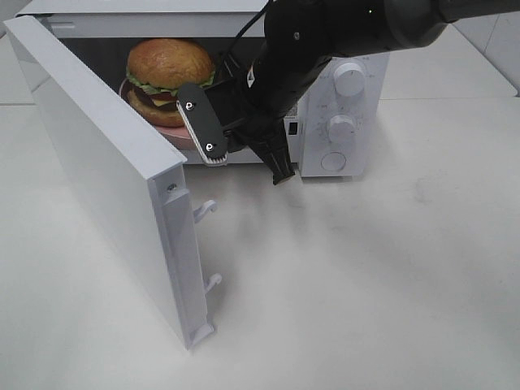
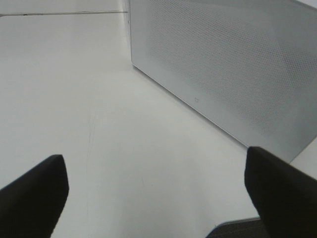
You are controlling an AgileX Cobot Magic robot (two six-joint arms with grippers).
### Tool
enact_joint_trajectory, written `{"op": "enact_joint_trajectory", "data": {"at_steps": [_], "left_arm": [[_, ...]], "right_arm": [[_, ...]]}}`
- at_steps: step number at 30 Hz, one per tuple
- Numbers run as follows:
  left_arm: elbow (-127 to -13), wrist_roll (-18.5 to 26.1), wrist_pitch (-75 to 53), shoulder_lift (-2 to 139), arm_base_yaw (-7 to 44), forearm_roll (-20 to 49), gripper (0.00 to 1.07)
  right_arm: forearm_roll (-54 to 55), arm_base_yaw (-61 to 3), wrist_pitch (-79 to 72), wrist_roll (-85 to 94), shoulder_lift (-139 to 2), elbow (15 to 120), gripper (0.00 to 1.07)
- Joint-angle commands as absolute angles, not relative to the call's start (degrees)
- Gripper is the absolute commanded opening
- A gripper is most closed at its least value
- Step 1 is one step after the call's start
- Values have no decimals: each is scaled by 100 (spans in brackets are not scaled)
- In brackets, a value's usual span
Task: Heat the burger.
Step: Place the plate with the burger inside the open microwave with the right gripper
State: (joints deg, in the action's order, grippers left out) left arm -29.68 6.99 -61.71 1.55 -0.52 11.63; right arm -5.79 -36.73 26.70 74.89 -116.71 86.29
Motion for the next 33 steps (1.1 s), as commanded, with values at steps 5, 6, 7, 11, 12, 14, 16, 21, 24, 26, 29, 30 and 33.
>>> {"op": "enact_joint_trajectory", "data": {"at_steps": [5,6,7,11,12,14,16,21,24,26,29,30,33], "left_arm": [[-2962,693,-6154,160,-40,1146,88],[-2962,693,-6154,160,-40,1146,88],[-2962,693,-6154,160,-40,1146,88],[-2962,693,-6154,160,-40,1146,88],[-2962,693,-6154,160,-40,1146,88],[-2962,693,-6154,160,-40,1146,88],[-2962,693,-6154,160,-40,1146,88],[-2962,699,-6154,160,-40,1146,88],[-2962,699,-6154,160,-40,1146,88],[-2962,699,-6154,160,-40,1146,88],[-2962,699,-6154,160,-40,1146,88],[-2962,699,-6154,160,-40,1146,88],[-2962,693,-6154,160,-40,1146,88]], "right_arm": [[-682,-3615,2590,7271,-11866,9099,0],[-682,-3615,2607,7271,-11929,9196,0],[-682,-3615,2607,7271,-11929,9196,0],[-705,-3615,2710,7179,-12072,9448,0],[-705,-3615,2739,7128,-12118,9517,0],[-739,-3615,2773,7036,-12193,9637,0],[-865,-3678,2830,6944,-12290,9775,0],[-963,-3684,2922,6698,-12490,10124,0],[-963,-3684,2997,6669,-12617,10348,0],[-974,-3684,3019,6669,-12697,10479,0],[-980,-3684,3002,6669,-12788,10588,0],[-980,-3684,3002,6669,-12788,10588,0],[-980,-3684,2985,6669,-12937,10668,0]]}}
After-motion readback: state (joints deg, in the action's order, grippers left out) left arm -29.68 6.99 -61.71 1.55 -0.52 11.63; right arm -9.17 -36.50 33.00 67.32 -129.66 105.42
